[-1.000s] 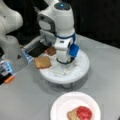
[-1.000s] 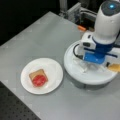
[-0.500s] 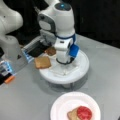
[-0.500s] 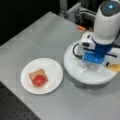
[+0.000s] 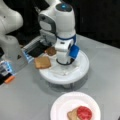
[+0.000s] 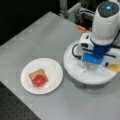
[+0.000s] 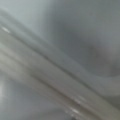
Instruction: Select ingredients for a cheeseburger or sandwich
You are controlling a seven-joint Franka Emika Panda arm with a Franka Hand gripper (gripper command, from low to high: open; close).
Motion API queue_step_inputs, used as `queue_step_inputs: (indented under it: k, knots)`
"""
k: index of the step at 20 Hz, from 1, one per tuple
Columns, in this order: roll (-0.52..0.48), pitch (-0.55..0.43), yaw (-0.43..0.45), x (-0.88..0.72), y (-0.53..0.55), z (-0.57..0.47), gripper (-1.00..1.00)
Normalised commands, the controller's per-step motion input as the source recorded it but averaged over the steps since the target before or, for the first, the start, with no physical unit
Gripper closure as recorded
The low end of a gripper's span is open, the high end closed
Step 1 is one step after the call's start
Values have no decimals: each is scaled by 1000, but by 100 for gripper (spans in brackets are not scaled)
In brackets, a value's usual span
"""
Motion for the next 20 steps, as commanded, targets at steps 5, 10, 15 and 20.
queue_step_inputs:
  k: [5,10,15,20]
  knots:
    - [48,-164,-57,-613,-332,-522,-100]
    - [50,-170,-59,-609,-351,-351,-100]
    - [62,-186,-63,-584,-353,-213,-100]
    - [92,-220,-77,-478,-295,-94,-100]
